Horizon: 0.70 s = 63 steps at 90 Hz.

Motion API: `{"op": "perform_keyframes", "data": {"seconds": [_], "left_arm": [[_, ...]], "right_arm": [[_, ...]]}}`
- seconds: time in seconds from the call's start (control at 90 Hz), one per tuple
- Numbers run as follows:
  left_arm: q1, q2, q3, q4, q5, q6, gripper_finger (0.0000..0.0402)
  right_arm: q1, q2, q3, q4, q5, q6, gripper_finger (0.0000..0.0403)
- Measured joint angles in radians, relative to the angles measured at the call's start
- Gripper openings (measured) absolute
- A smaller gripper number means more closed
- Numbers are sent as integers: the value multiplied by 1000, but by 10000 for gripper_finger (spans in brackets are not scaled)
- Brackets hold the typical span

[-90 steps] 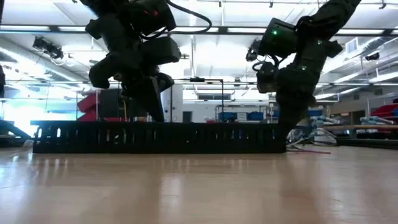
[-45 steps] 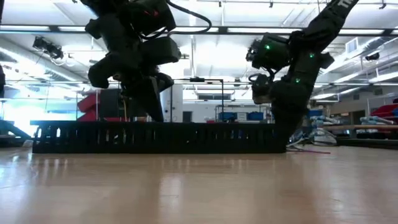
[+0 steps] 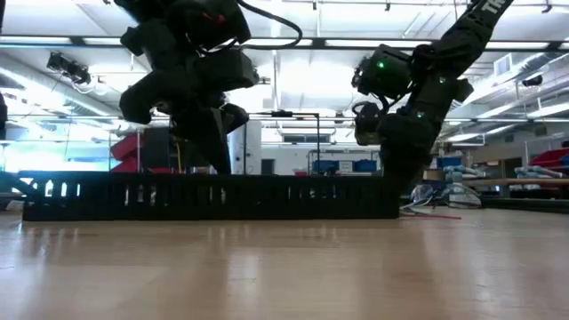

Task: Ziptie cables
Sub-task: Close the black cable duct cover

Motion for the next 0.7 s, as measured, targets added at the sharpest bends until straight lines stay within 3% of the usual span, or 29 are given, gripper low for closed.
{"op": "perform_keyframes", "data": {"seconds": [0.244, 0.7], "left_arm": [[1, 1, 2, -8, -5, -22, 0], [1, 10, 2, -9, 18, -28, 0]], "right_arm": [[2, -5, 7, -78, 19, 8, 0], [12, 54, 5, 53, -26, 9, 0]]}}
